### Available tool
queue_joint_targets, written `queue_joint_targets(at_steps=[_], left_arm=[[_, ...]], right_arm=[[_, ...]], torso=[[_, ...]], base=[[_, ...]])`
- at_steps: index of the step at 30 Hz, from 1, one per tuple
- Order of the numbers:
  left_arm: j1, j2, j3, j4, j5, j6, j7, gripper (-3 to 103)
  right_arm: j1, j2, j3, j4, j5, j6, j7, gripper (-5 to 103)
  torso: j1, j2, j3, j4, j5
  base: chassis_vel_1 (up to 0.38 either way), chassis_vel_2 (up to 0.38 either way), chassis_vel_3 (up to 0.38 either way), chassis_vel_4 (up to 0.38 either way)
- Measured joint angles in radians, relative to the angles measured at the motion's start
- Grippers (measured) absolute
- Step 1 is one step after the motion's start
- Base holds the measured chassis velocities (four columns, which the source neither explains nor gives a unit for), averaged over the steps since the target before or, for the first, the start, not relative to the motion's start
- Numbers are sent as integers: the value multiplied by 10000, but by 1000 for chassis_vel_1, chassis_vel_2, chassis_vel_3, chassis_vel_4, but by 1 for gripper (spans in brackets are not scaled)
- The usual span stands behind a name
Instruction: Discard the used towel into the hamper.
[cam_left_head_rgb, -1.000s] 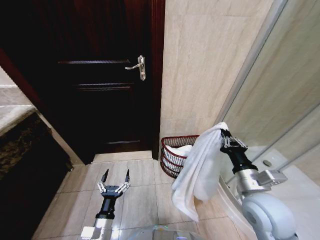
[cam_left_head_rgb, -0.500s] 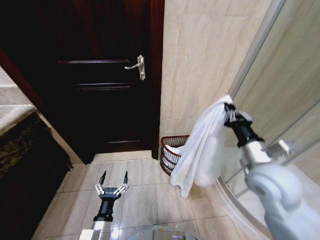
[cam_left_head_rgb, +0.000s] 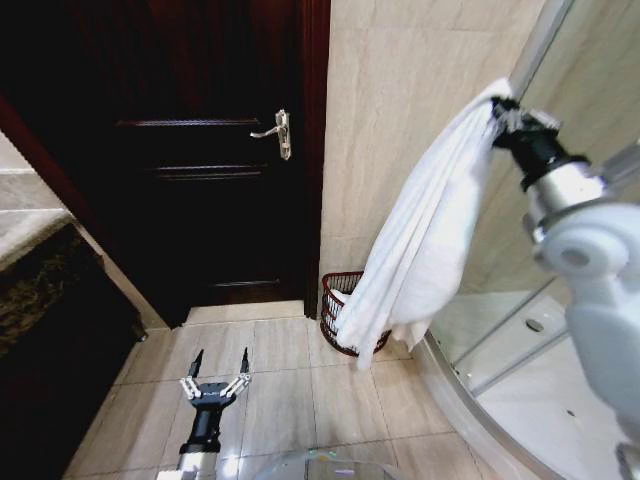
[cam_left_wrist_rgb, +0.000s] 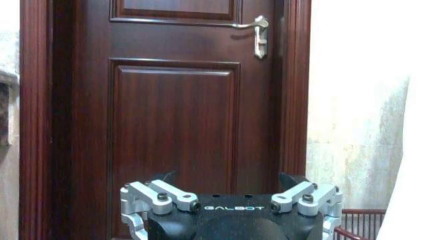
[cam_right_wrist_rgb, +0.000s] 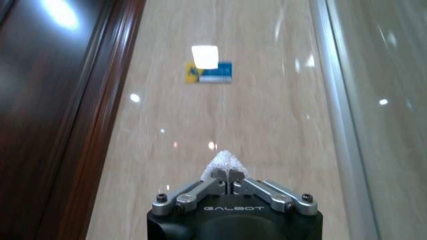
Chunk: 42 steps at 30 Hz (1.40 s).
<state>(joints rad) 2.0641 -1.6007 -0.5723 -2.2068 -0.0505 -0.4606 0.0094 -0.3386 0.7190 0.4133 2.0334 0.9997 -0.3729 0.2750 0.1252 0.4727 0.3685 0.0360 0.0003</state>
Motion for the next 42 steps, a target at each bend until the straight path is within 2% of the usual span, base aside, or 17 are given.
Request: queue_joint_targets(at_steps=[1,2,6,7,11,12,17,18,22,26,34,42], left_arm=[[-36,-20,86,38,68,2,-20,100],[-36,-20,86,38,68,2,-20,100],[-89,-59,190,94,177,22,-30,100],[-89,-59,190,94,177,22,-30,100],[-58,-66,171,87,180,23,-37,100],[-58,-66,171,87,180,23,-37,100],[18,-68,160,23,173,-13,-47,100],[18,-68,160,23,173,-13,-47,100],[19,-73,184,23,174,-53,-49,100],[46,-74,189,23,174,-86,-49,100],[78,-74,189,60,182,-185,-101,100],[59,-73,318,180,237,-291,-275,100]], right_arm=[[853,76,-548,-381,129,0,40,2],[853,76,-548,-381,129,0,40,2],[2906,530,-1959,-1738,413,0,183,2],[2906,530,-1959,-1738,413,0,183,2],[4740,1224,-2902,-3254,312,59,125,2],[4740,1224,-2902,-3254,312,59,125,2],[6636,2302,-3637,-5393,-214,281,-40,2],[6636,2302,-3637,-5393,-214,281,-40,2],[7524,3070,-3940,-6956,-808,457,-281,2],[7406,3204,-3965,-7170,-992,498,-337,2],[5271,3195,-3719,-6443,-1351,588,-308,2],[3082,3648,-3460,-5983,-1619,1268,-146,2]], torso=[[-1,-2,-3,0,-5],[-1,-2,-3,0,-5],[-1,-8,-3,7,-3],[-1,-8,-3,7,-3],[-5,-11,-8,2,-7],[-5,-11,-8,2,-7],[-6,-15,-9,6,-6],[-6,-15,-9,6,-6],[-7,-16,-13,7,-9],[-7,-18,-12,5,-2],[-8,-22,-13,3,-1],[-9,-23,-15,4,-3]], base=[[0,0,0,0],[0,0,0,0],[0,0,0,0],[0,0,0,0],[0,0,0,0],[0,0,0,0],[0,0,0,0],[0,0,0,0],[0,0,0,0],[0,0,0,0],[0,0,0,0],[0,0,0,0]])
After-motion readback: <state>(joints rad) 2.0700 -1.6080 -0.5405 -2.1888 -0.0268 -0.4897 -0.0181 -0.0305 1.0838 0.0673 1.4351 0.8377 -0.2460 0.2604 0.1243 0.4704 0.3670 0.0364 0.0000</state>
